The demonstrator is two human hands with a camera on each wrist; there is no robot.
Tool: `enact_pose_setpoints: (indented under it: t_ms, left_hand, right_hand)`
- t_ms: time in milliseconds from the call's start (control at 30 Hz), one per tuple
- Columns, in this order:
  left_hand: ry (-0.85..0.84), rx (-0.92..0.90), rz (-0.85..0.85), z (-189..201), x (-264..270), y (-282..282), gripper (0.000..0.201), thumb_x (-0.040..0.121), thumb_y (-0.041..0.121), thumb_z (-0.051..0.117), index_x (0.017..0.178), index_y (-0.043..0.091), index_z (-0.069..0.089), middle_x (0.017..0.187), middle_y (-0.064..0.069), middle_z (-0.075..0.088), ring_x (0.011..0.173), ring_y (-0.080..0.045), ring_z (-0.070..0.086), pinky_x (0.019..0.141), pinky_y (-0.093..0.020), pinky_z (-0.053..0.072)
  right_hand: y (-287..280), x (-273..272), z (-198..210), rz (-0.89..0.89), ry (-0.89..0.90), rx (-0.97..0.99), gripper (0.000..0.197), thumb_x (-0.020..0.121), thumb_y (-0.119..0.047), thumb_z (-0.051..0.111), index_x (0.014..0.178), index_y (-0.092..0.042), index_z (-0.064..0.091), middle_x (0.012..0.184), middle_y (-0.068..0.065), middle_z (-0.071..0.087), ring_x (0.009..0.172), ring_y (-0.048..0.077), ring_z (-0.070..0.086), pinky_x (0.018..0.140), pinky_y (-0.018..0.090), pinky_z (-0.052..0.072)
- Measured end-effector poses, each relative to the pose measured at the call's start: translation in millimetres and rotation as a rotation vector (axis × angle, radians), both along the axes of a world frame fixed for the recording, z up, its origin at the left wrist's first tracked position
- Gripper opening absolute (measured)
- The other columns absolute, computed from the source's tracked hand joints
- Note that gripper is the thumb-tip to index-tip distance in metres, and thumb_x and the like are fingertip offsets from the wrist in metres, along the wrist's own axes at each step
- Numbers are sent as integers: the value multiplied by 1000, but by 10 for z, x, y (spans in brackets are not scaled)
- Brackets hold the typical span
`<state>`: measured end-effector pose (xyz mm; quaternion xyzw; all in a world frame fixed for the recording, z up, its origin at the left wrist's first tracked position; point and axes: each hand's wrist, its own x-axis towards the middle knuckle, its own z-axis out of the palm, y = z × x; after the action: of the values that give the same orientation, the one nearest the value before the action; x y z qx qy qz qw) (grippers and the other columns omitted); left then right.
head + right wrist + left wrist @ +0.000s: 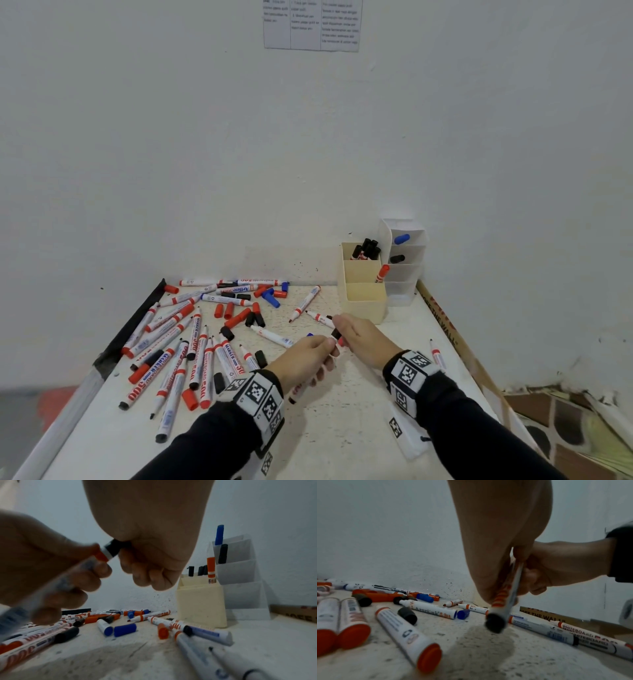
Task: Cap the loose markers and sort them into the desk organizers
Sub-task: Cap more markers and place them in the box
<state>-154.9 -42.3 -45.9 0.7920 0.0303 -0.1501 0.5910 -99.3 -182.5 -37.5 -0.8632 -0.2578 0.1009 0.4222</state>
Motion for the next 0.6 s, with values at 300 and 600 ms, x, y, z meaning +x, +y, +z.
enact_pose_setpoints:
  t_ms: [300,600]
  left_hand:
    - [-375,138,336,80,354,-82,36,94,21,50,130,18,45,107,-1,59,93,-13,61,78,-23,46]
    - [-644,55,518,521,893,-152,37,90,10,57,125,17,48,112,-4,60,90,-15,60,82,-30,52]
  right_hand:
    - [-977,470,-174,-623,115,-660,29,92,-30,38,116,-21,52,130,13,48,119,31,45,101,37,34]
    - [-1133,446,-440,-644,155,-624,54,88,-6,40,138,-12,22,127,14,51,110,25,56,89,31,47]
